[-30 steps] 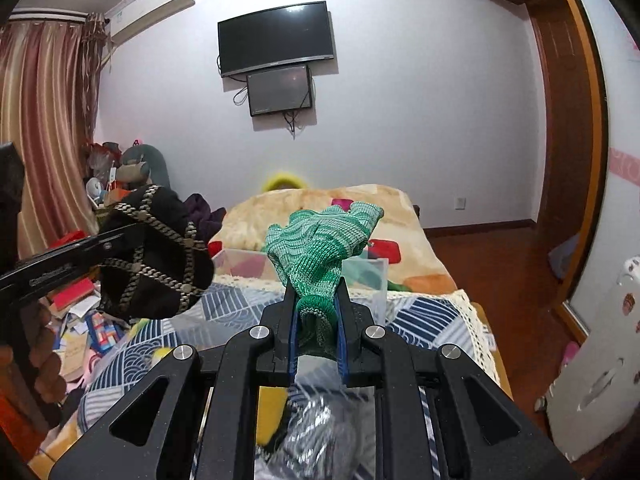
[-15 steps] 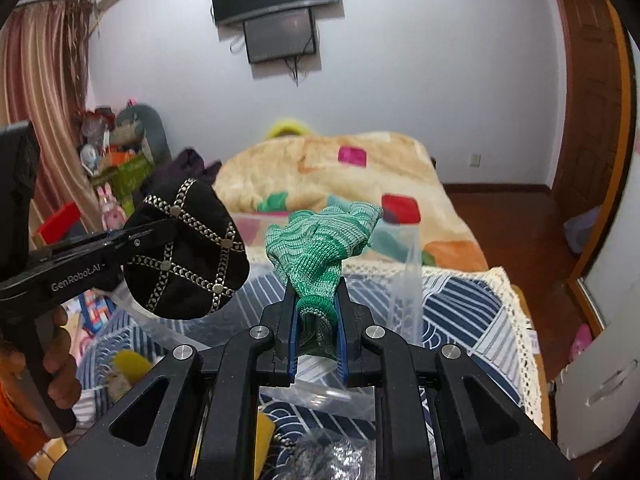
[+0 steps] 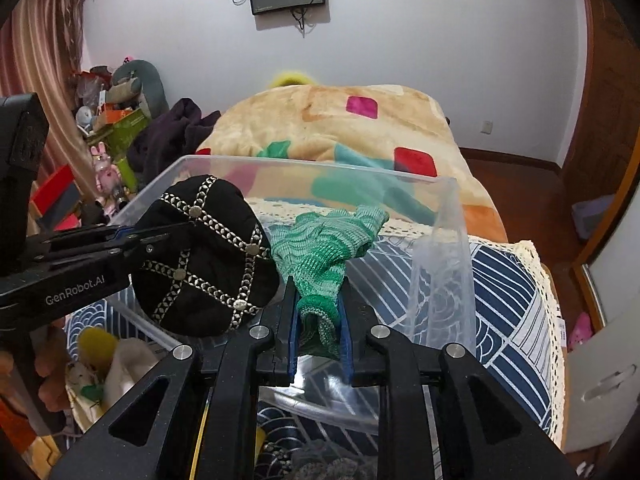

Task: Organize soft objects
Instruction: 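Lower the black bag into the clear box with left tool while right drops gloves in, then grasp the patterned cloth with left tool while right tool grasps the yellow sponge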

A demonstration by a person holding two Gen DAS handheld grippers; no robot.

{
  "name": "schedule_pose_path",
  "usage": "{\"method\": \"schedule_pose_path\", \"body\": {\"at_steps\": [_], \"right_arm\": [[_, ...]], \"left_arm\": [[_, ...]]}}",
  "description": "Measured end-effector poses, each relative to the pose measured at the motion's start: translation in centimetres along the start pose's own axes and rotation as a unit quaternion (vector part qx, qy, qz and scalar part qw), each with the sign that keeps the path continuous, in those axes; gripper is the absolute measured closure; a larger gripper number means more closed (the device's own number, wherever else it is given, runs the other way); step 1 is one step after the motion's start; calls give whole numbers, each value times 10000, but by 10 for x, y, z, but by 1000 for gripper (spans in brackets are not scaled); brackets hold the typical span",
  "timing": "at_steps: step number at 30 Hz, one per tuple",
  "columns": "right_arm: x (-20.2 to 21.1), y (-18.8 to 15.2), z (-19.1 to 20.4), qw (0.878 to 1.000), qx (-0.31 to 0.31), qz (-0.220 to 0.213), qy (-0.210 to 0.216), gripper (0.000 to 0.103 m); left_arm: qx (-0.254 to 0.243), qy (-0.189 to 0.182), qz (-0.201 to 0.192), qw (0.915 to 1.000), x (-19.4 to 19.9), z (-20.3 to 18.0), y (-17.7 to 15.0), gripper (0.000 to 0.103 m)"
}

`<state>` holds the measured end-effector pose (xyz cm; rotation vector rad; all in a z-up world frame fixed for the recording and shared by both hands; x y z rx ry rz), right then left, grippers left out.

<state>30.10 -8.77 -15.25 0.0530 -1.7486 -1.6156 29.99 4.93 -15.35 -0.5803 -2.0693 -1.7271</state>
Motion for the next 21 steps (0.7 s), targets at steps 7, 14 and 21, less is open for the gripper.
{"method": "schedule_pose_path", "body": {"at_steps": [7,14,21], "right_arm": [[20,4,0,9994,180,-246,-184,60],[55,12,0,9973,213,-670,-229,43],[73,6,7,9969,136,-770,-48,43]], "left_arm": [[-244,203,-423,9986,31,-1,9,38],[-334,227,-694,9968,70,-4,7,16],[-380,4,-563,9977,91,-17,-20,13]]}}
Point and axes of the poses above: each gripper's, at about its wrist camera, not at the fingertips, and x roughly against the way its jaws point, z to its left, y to its top, the point moved 6 cm from there along -x, roughly the way its jaws point, and after that the axes turned 12 degrees about -z, right-handed, at the moved point
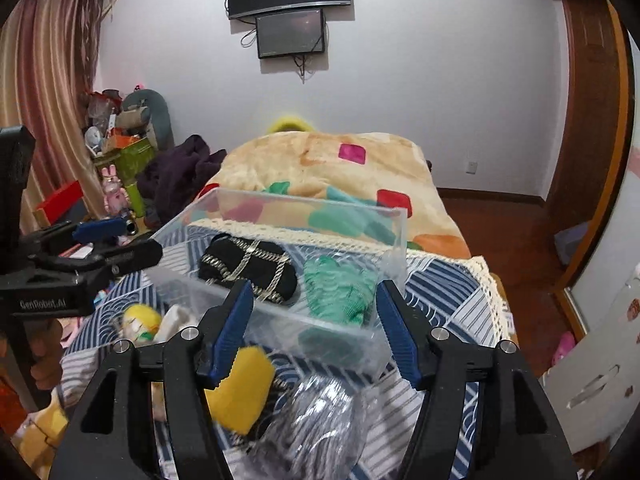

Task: Organize soft objects
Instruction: 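Grasp the patterned cloth with left tool while right tool grasps the yellow sponge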

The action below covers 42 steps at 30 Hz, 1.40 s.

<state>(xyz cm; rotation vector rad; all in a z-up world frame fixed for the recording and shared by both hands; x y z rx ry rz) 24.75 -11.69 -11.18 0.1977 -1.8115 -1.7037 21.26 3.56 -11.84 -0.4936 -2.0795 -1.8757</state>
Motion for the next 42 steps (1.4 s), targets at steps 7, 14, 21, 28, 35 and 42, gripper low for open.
{"method": "schedule_pose_path", "body": {"at_steps": [7,14,21,28,35,42], "right_arm": [[1,-18,17,9996,-30,175,224,43],[-6,-42,27,9978,-157,452,456,43],[-20,-65,36,9939,-276,820,686,48],[-25,-79,38,9884,-540,1063,945,62],[-8,-69,37,9913,-548,766,915,68],[8,-43,32,9961,-394,356,703,68]], "left_arm": [[-254,-192,168,9994,12,-18,-32,13],[-181,-457,416,9979,11,-20,-58,36],[-268,-549,524,9968,8,-26,-71,61],[-243,-572,470,9970,18,-26,-74,74],[-83,-589,359,9976,30,-20,-61,78],[-131,-494,-96,9986,48,-16,-28,78]]}}
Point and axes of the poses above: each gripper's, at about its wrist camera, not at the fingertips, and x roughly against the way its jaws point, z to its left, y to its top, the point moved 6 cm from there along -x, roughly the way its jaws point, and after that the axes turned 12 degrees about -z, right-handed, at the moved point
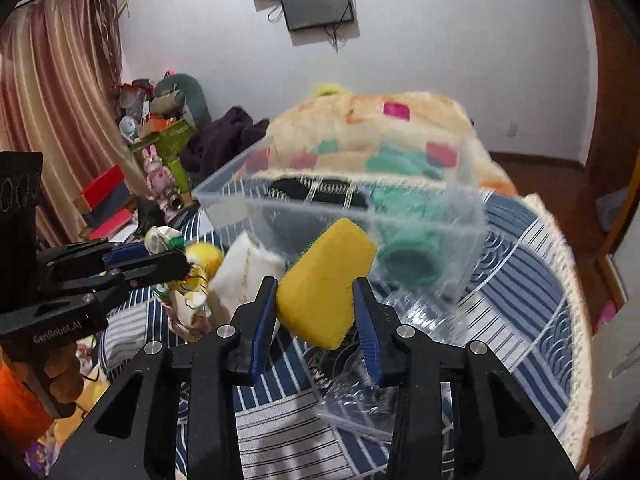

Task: Organize soft objects
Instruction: 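Grasp the patterned cloth with left tool while right tool grasps the yellow sponge, then drop the cloth into the box with left tool while right drops the sponge in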

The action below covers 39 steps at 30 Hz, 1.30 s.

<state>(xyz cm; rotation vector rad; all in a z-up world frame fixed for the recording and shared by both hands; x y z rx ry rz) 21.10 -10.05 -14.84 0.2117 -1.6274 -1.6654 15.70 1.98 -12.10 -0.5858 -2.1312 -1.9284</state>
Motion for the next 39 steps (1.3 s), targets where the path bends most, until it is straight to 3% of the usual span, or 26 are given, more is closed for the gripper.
{"method": "schedule_pose_path", "body": {"at_steps": [13,21,26,34,39], "right_arm": [[13,53,-17,9965,135,-699,-438,68],[-8,68,-18,9950,295,-713,-631,68],[-28,70,-19,9951,421,-544,-716,68],[-62,52,-28,9969,381,11,-681,68],[-70,40,-32,9966,374,278,-675,68]], "left_arm": [[-27,384,-775,9962,-10,18,66,78],[30,538,-778,9955,-49,24,77,78],[-11,438,-588,9973,-76,15,74,78],[211,374,190,9989,-123,16,54,78],[100,478,351,9982,-134,15,47,78]]}}
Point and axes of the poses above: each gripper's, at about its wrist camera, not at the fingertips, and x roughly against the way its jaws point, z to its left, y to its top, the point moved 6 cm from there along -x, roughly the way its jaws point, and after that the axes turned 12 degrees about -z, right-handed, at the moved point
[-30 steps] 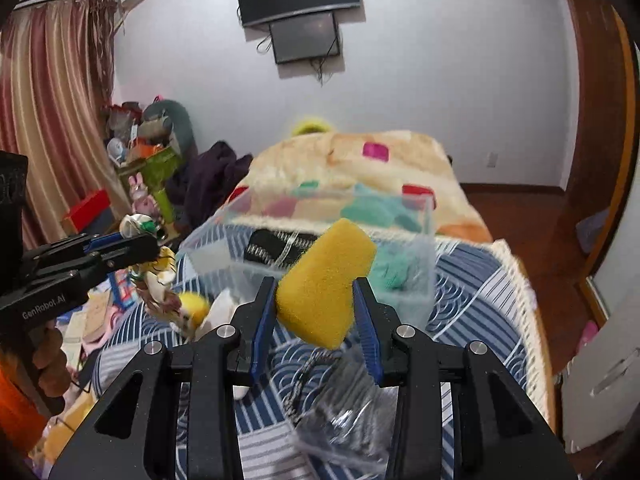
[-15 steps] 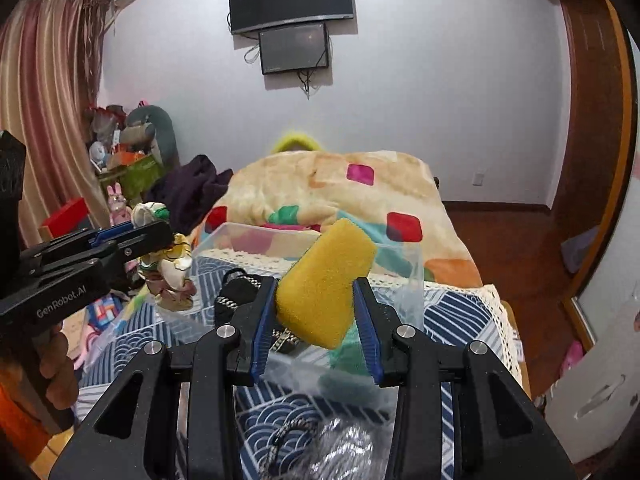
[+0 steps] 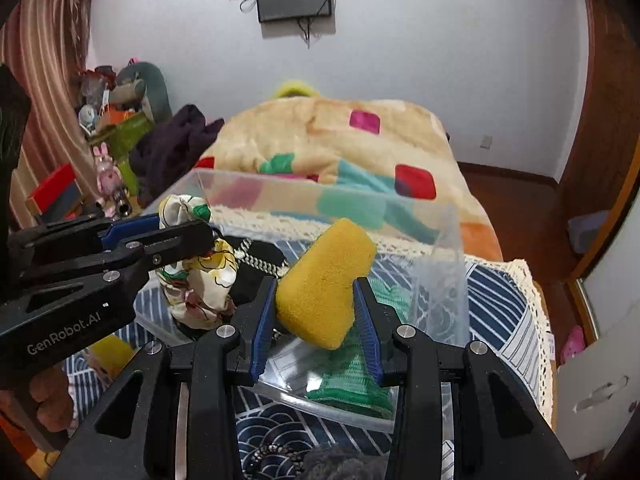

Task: Organize soft objects
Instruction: 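Drop the cloth into the box with left tool while right drops the sponge in, then grasp the white pouch with left tool while right tool grasps the steel wool bag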

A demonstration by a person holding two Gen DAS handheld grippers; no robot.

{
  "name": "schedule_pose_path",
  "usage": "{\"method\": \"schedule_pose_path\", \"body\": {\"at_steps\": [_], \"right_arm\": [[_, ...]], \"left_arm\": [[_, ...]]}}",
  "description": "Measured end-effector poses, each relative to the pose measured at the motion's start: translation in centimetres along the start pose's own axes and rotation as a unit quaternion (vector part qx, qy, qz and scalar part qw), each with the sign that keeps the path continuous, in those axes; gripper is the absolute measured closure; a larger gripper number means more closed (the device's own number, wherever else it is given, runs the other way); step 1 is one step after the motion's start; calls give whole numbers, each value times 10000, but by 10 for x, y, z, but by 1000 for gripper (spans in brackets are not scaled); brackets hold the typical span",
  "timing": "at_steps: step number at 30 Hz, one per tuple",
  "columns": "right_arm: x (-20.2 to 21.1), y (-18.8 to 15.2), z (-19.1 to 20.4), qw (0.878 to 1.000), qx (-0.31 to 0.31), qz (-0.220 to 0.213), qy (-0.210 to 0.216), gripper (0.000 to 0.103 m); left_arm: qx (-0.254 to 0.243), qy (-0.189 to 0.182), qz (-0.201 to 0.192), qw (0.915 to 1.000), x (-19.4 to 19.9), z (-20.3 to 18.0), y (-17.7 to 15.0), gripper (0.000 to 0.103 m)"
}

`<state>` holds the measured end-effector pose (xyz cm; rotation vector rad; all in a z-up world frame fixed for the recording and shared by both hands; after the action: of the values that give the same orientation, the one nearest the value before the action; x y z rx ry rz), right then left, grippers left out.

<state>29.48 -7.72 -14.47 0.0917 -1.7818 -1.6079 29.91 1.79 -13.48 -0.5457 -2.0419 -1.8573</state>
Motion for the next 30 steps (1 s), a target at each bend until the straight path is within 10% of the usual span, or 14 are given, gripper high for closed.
{"method": "schedule_pose_path", "body": {"at_steps": [10,30], "right_arm": [[0,-7,-2,9998,-26,211,-16,53],[80,34,-9,9944,-37,-1009,-298,21]], "left_arm": [[153,-68,127,9998,1,8,-6,43],[-212,-53,-954,9952,98,-4,19,22]]}}
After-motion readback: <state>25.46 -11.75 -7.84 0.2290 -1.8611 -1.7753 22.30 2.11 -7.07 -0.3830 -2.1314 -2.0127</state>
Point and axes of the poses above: each gripper's, at about its wrist camera, not at the fingertips, and x roughly against the way its jaws point, z to its left, y to its top, the point moved 6 cm from there along -x, roughly the way its jaws point, and after that the axes turned 12 degrees about -z, right-handed, at the moved point
